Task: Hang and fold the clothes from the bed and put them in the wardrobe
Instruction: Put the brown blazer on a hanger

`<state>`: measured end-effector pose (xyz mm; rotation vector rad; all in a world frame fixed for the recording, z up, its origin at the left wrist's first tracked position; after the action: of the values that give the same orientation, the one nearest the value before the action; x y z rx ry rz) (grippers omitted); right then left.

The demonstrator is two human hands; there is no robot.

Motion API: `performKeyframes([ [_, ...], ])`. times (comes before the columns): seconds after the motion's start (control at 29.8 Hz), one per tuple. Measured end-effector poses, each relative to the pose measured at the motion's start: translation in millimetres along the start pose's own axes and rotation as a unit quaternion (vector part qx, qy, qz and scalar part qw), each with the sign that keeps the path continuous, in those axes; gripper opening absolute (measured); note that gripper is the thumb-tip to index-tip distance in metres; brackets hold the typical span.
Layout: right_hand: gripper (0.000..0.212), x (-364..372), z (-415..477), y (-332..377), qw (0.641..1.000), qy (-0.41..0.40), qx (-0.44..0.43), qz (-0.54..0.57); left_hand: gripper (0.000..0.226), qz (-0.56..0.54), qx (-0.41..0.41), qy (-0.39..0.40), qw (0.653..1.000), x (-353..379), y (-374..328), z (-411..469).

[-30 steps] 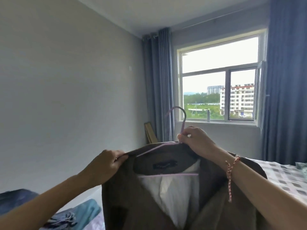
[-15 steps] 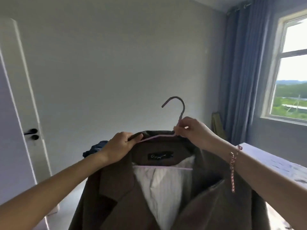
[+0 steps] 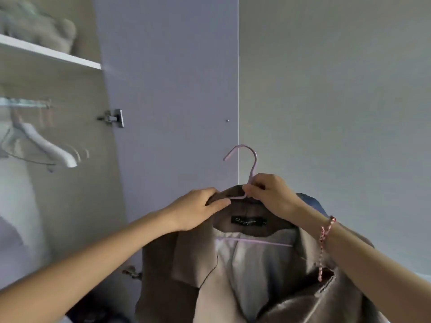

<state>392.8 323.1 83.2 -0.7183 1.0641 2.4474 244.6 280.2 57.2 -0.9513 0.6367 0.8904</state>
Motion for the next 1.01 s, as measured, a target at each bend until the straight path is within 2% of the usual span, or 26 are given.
performKeyframes([
  [0.07, 0.025, 31, 11, 33, 0.998, 0.017, -0.041, 0.033, 0.027, 0.084, -0.034, -0.047, 0.995, -38, 43, -23],
  [0.13, 0.026, 57, 23, 65, 0.995, 0.036, -0.083, 0.04, 0.033, 0.127, -0.067, -0.096, 0.985, -74, 78, -40],
  [0.27, 0.032, 105, 42, 119, 0.985, 0.079, -0.145, 0.044, 0.033, 0.111, -0.139, -0.19, 0.966, -123, 123, -66],
  [0.4, 0.029, 156, 52, 157, 0.978, 0.115, -0.175, 0.022, 0.016, 0.114, -0.181, -0.306, 0.928, -156, 154, -88],
  [0.57, 0.036, 208, 81, 169, 0.968, 0.204, -0.147, -0.006, 0.02, 0.129, -0.168, -0.341, 0.916, -196, 201, -96],
  [0.6, 0.032, 211, 85, 174, 0.965, 0.217, -0.15, 0.007, 0.019, 0.126, -0.16, -0.347, 0.915, -204, 209, -94],
  [0.67, 0.028, 217, 96, 195, 0.954, 0.241, -0.145, 0.1, 0.017, 0.123, -0.151, -0.36, 0.913, -221, 222, -87],
  [0.77, 0.033, 213, 116, 230, 0.942, 0.238, -0.139, 0.194, 0.014, 0.105, -0.145, -0.397, 0.9, -255, 242, -70],
  [0.84, 0.039, 219, 132, 256, 0.939, 0.245, -0.159, 0.18, 0.016, 0.082, -0.144, -0.419, 0.893, -274, 257, -60],
  [0.91, 0.03, 232, 150, 282, 0.939, 0.243, -0.203, 0.132, 0.019, 0.076, -0.137, -0.431, 0.889, -292, 270, -51],
  [1.01, 0.023, 249, 173, 311, 0.945, 0.211, -0.22, 0.118, 0.024, 0.044, -0.162, -0.429, 0.888, -312, 294, -50],
])
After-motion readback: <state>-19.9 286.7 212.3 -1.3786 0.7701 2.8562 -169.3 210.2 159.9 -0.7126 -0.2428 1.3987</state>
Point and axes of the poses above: each hand's wrist, its own z-axis towards the middle knuckle, its own x-axis out of the palm, y = z × x, the point moved 7 cm from there along z, towards the middle knuckle, and after that the axes turned 11 degrees about -y, right-handed, at the moved point
